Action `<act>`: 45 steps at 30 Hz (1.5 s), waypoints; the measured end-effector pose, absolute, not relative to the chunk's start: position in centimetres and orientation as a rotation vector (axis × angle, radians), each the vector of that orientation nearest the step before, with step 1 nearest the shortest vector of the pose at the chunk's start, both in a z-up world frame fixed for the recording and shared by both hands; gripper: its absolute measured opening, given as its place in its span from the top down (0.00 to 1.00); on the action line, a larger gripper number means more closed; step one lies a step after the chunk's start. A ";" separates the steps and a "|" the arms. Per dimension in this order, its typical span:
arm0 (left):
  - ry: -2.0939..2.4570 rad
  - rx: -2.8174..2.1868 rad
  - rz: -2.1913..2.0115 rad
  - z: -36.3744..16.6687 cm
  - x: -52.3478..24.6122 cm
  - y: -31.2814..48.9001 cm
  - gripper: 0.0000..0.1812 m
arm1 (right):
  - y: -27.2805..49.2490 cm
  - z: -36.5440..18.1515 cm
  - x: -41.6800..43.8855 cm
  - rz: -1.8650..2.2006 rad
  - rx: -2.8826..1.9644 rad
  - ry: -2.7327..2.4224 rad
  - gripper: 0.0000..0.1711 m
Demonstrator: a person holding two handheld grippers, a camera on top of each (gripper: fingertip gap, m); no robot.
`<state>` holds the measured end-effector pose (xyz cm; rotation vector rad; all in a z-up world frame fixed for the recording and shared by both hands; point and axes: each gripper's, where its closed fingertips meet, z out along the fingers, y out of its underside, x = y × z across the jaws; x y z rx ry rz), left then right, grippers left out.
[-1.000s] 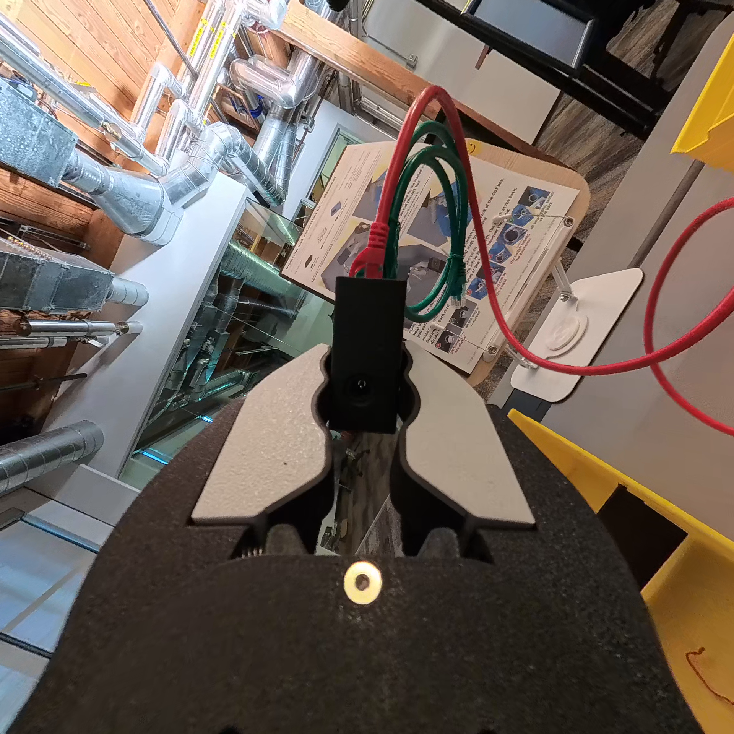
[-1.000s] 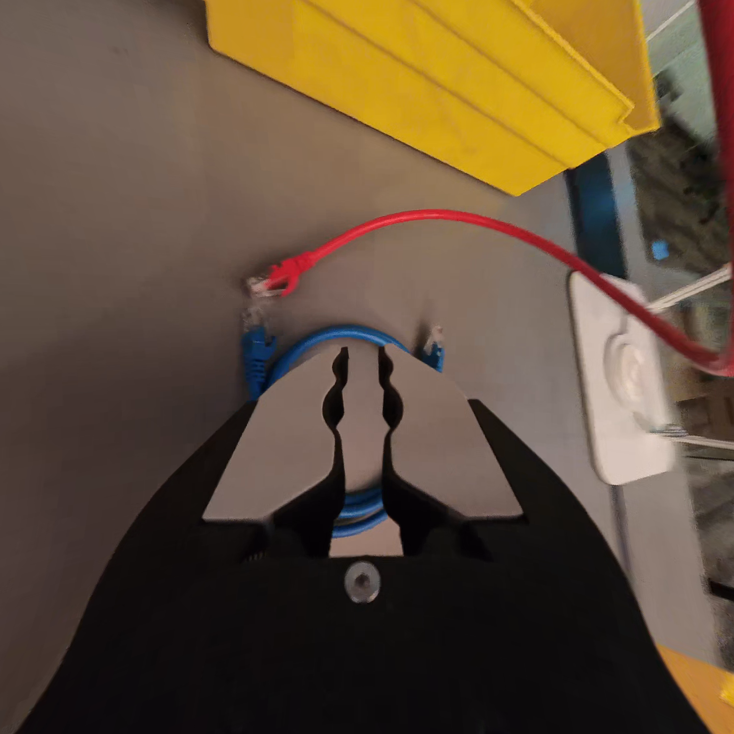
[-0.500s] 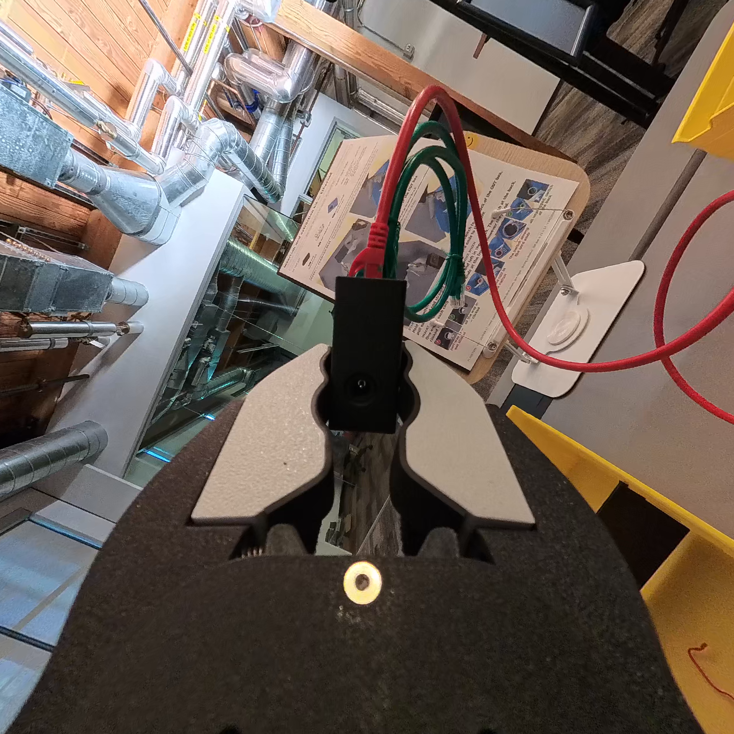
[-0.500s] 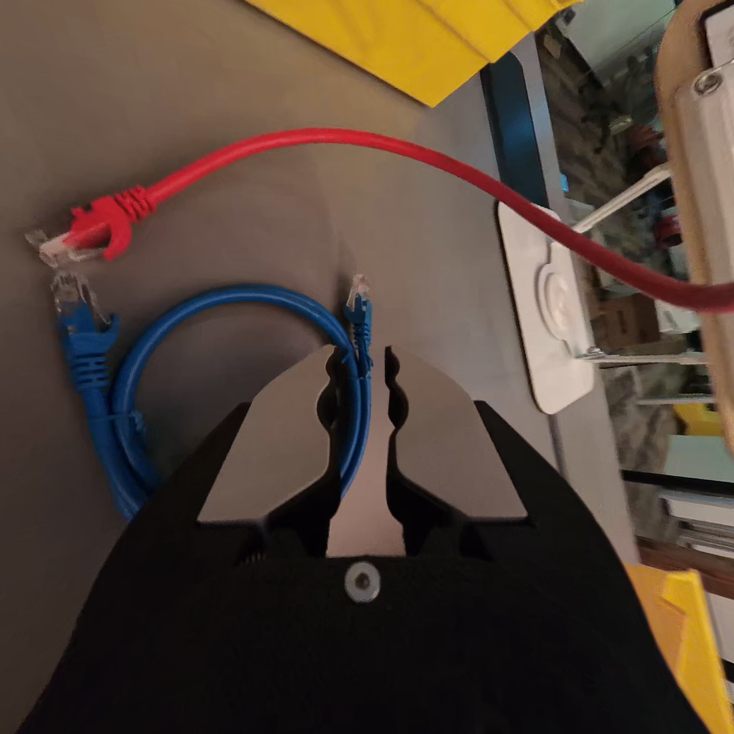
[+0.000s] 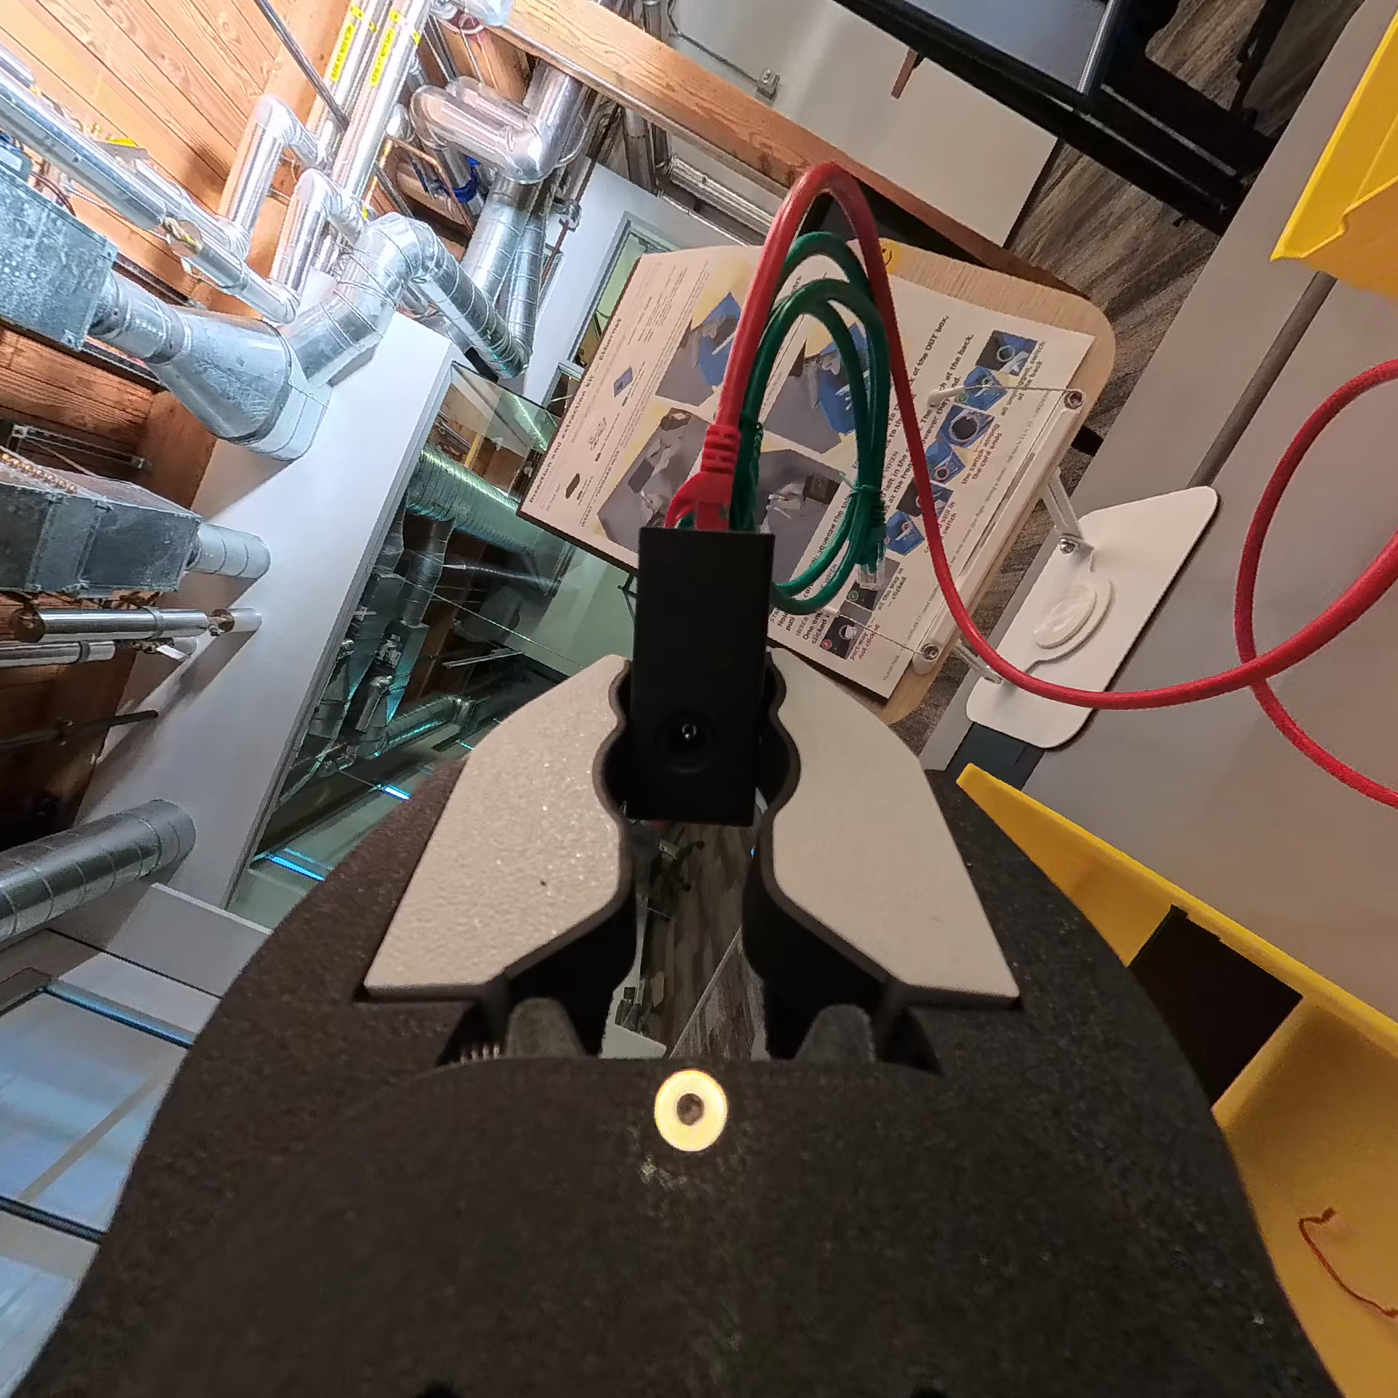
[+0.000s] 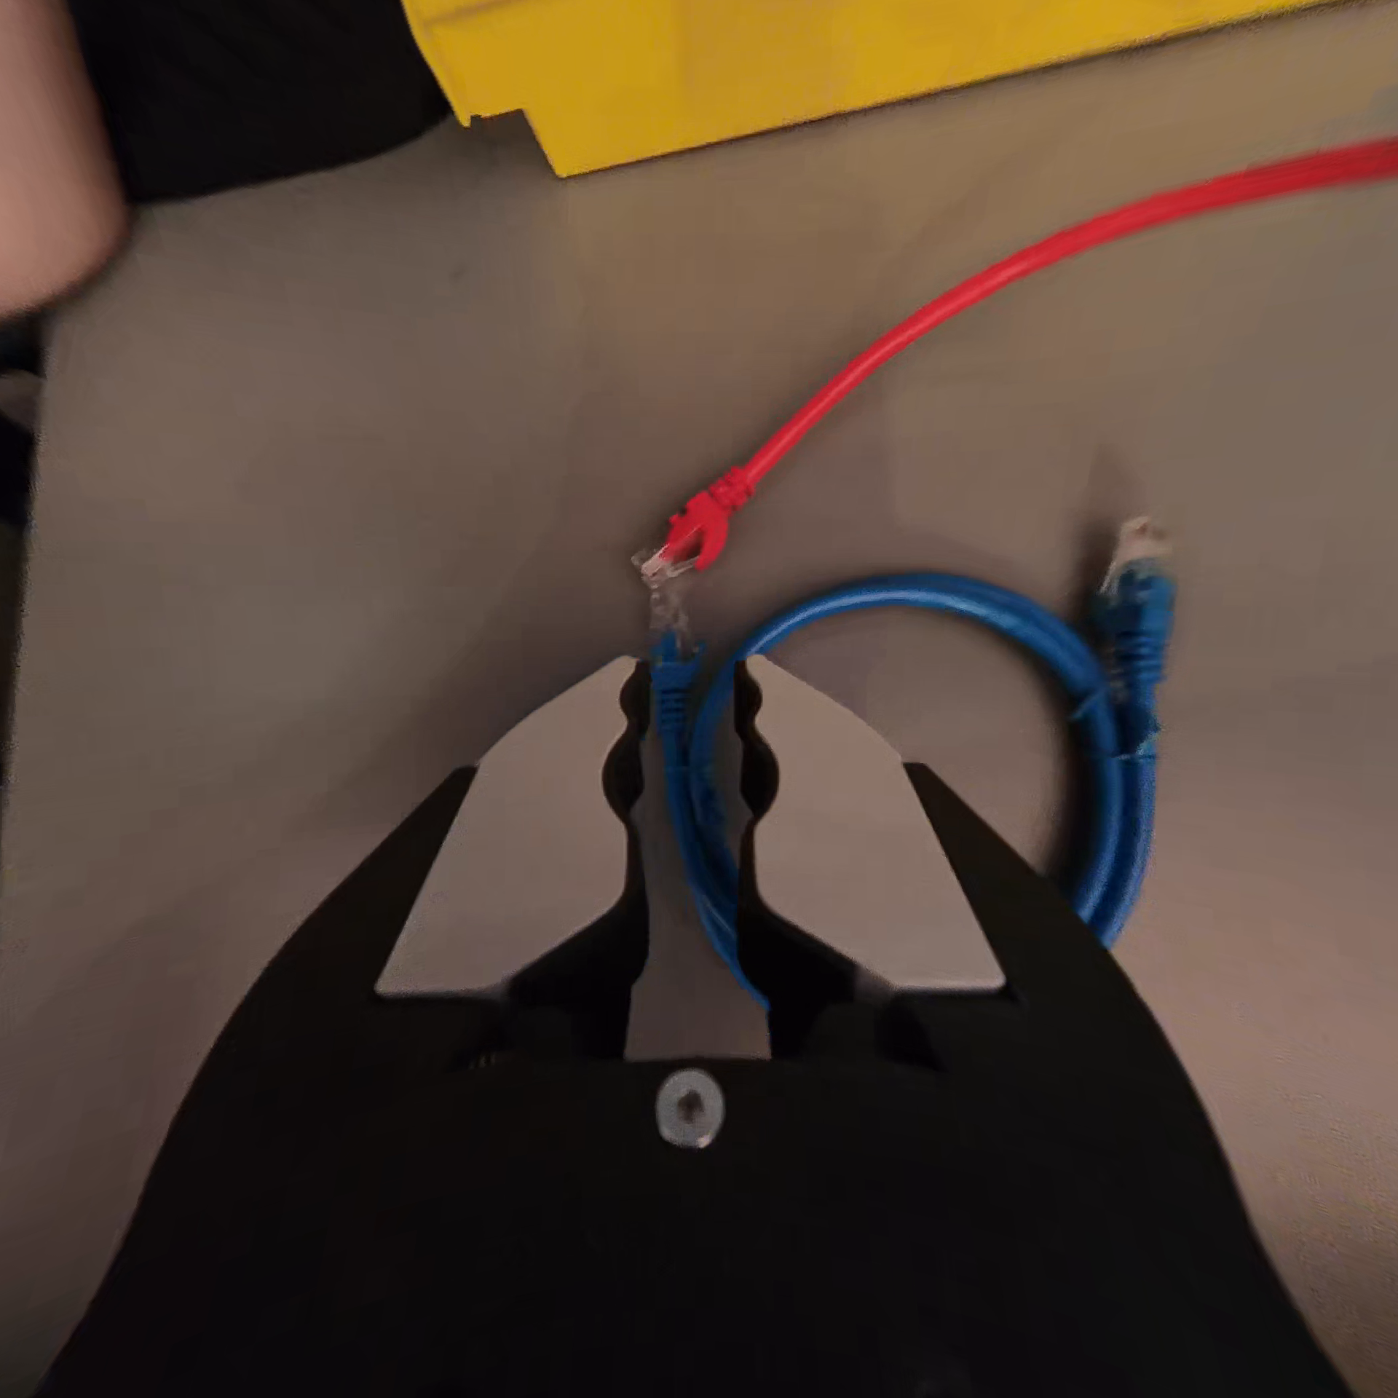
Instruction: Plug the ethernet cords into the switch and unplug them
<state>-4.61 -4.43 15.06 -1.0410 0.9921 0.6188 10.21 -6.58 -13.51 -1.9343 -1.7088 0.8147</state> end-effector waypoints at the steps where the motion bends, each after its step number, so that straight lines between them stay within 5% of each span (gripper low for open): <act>1: 0.994 -1.040 0.619 15.1 -4.5 -4.4 0.84 | -6.7 -13.7 10.4 0.839 -1.965 -1.702 0.87; 8: 1.016 -1.039 0.626 14.9 -3.9 -4.4 0.84 | -7.2 -15.2 10.8 0.858 -2.063 -1.722 0.78; 22: 1.014 -1.052 0.645 14.7 -4.2 -4.2 0.84 | -6.8 -15.3 10.4 0.926 -1.968 -1.699 0.86; 45: 0.973 -1.135 0.713 14.2 -5.5 -2.7 0.84 | -3.8 -9.7 11.2 0.034 -1.382 -1.839 0.90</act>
